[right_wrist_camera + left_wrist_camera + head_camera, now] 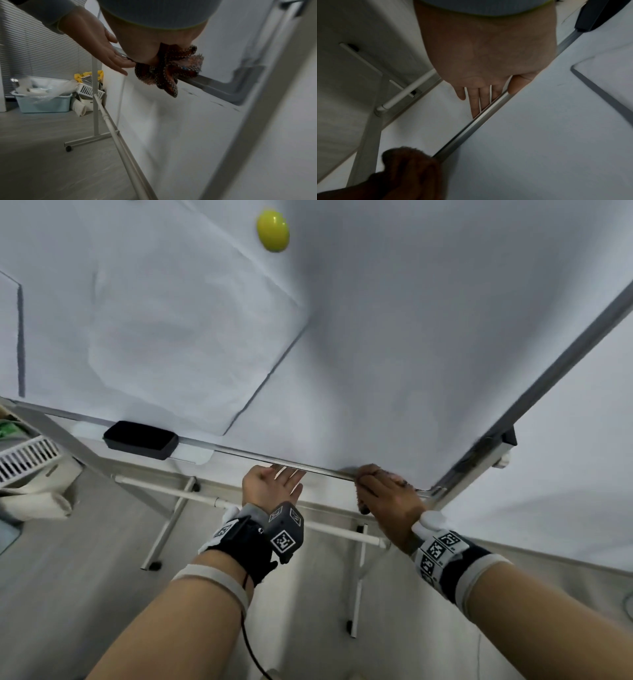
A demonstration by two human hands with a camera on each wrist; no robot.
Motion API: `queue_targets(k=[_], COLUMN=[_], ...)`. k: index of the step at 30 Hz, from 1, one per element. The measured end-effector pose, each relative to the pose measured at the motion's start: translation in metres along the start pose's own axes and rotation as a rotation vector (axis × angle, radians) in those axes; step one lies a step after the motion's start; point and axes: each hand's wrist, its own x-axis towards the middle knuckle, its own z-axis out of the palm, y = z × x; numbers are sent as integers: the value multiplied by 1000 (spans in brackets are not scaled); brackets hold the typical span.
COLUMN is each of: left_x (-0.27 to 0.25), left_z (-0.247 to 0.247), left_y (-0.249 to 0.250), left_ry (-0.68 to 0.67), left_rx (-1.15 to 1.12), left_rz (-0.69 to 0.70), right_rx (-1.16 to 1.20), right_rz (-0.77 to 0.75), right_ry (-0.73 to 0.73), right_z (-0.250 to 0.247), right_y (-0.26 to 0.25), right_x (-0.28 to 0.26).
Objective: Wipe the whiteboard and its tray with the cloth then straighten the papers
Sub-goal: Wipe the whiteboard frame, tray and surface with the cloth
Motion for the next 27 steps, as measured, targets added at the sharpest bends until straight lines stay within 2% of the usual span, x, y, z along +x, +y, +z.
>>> queue_targets(k=[7, 11, 14, 17, 19, 20, 22, 25, 27], left_x=[6, -2, -29, -77, -110, -129, -160, -219, -272], left_z=[-19, -36, -61, -82, -86, -88, -94, -103, -107], left_y=[20, 49, 69, 74, 75, 75, 75, 75, 57], left_ry=[30, 147, 240, 270, 261, 277, 331, 480, 651], left_rx=[270, 359, 434, 514, 582, 605, 701, 881, 880], left_rz=[-22, 24, 97, 211, 282, 332, 426, 565, 695], right_rx=[33, 210, 429, 718, 873, 910, 963, 976, 979], right_rz=[-76, -102, -84, -1, 93, 89, 45, -54, -263], right_ry=[-60, -11, -8, -38, -176, -234, -300, -370, -480], right_z=[16, 17, 6, -14, -22, -27, -32, -53, -78], right_y=[-63, -83, -104, -138, -157, -166, -179, -209, -238], right_x=[75, 108, 130, 145, 155, 161, 169, 181, 178])
